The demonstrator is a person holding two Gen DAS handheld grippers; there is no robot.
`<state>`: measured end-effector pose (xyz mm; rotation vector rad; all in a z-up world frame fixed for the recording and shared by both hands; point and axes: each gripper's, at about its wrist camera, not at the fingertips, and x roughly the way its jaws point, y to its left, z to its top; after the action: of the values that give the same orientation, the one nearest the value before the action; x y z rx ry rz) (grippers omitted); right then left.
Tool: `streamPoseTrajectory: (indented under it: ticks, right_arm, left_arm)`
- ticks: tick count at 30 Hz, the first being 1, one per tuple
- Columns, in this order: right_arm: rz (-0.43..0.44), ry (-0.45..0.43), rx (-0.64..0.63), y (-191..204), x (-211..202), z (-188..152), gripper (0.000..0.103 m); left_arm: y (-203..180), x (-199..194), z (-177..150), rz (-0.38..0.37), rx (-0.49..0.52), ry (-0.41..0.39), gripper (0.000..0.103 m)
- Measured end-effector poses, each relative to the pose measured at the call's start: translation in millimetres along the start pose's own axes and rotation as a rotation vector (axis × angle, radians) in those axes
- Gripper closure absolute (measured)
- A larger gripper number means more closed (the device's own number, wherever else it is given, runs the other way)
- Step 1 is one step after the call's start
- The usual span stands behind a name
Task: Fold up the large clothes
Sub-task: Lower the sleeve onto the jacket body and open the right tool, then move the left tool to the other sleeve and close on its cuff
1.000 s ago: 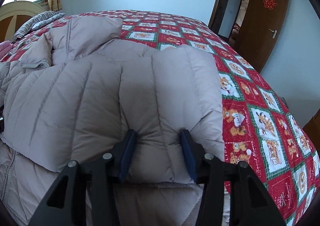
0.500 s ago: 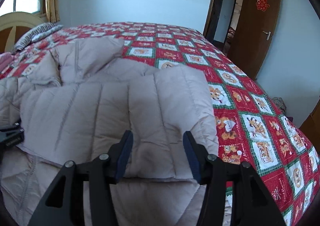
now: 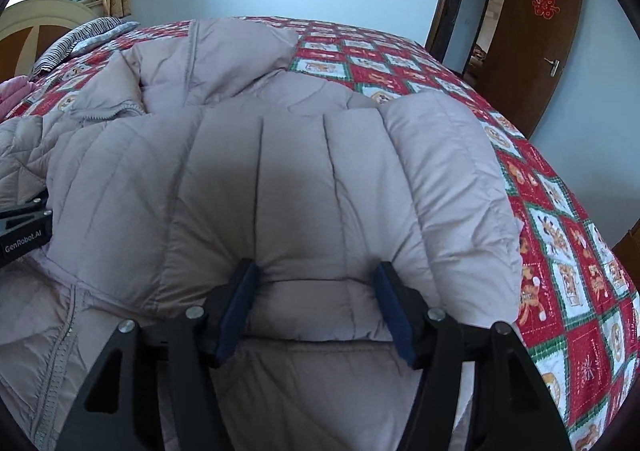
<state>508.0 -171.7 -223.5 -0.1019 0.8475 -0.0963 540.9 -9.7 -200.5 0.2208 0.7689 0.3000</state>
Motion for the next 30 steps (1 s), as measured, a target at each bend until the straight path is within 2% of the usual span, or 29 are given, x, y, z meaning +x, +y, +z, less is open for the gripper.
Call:
streamPoseTrajectory:
  ticks: [10,14,16,20,22,26,30]
  right_arm:
    - [-0.078,-0.016,-0.053,13,-1,-1,0.038]
    - [-0.09,-0.022,-0.062,13,-2,-2,0.038]
    - [-0.091,-0.025,-0.061,14,-2,-2,0.038]
    - [-0.092,-0.033,-0.059,14,-5,-4,0.038]
    - [-0.095,-0.037,-0.061,15,-6,-4,0.038]
    - [-0.101,-0.046,-0.066,16,-9,-6,0.037]
    - [-0.107,-0.051,-0.072,17,-10,-5,0.037]
  left_arm:
    - [2,-1,1,-0.015,-0.005,0.009,0.001]
    - [19,-11,4,-0.059,-0.029,0.015,0.001]
    - [35,-25,4,-0.04,-0.039,-0.012,0.001]
    - [83,-52,-4,-0.002,-0.042,-0.071,0.001]
    - [114,-60,-15,0.019,-0.046,-0.071,0.001]
    - [190,-71,-55,0.098,-0.072,-0.047,0.001]
    - [263,-78,-107,0.202,-0.135,0.021,0.001]
